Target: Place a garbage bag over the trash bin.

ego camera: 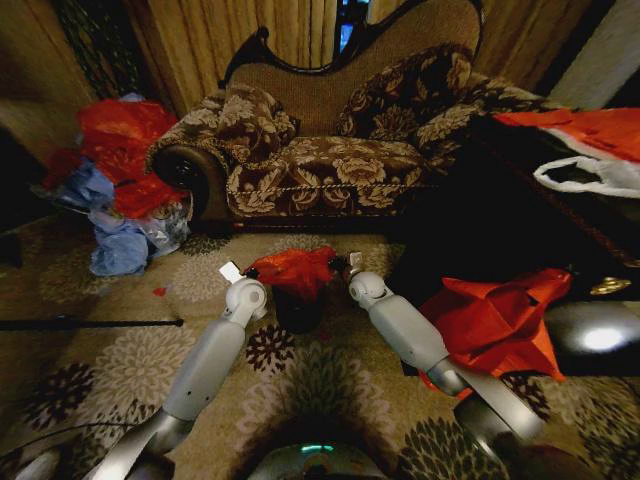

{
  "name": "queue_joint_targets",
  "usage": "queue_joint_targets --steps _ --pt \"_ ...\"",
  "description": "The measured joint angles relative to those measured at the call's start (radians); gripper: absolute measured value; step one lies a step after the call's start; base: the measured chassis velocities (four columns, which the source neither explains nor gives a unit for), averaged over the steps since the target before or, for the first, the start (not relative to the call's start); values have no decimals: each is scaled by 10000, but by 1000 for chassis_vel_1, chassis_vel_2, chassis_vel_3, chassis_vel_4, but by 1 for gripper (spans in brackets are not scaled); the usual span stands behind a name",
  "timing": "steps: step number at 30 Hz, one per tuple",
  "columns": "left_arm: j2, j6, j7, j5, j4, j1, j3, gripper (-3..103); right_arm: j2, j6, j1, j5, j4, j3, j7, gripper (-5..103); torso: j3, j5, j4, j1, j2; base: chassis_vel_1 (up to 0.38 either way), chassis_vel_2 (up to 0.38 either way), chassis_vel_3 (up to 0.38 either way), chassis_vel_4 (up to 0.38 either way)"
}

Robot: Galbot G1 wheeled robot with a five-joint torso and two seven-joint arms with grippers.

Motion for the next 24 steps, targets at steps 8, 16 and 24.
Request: queue_joint_targets --steps 8,16,24 --pt "897 1514 1849 1016 -1220 890 57 21 153 13 17 -4 -75 74 -103 0 -1 -1 3 0 0 0 0 0 0" --pt "2072 1974 5217 5616 -1458 1941 -116 48 78 27 -159 3 -1 124 -108 0 -1 -2 2 0 0 0 0 0 0" --pt "3333 1405 9845 9141 -1673 2714 -536 75 43 37 -323 28 162 148 -88 0 -1 -3 2 0 0 0 0 0 0"
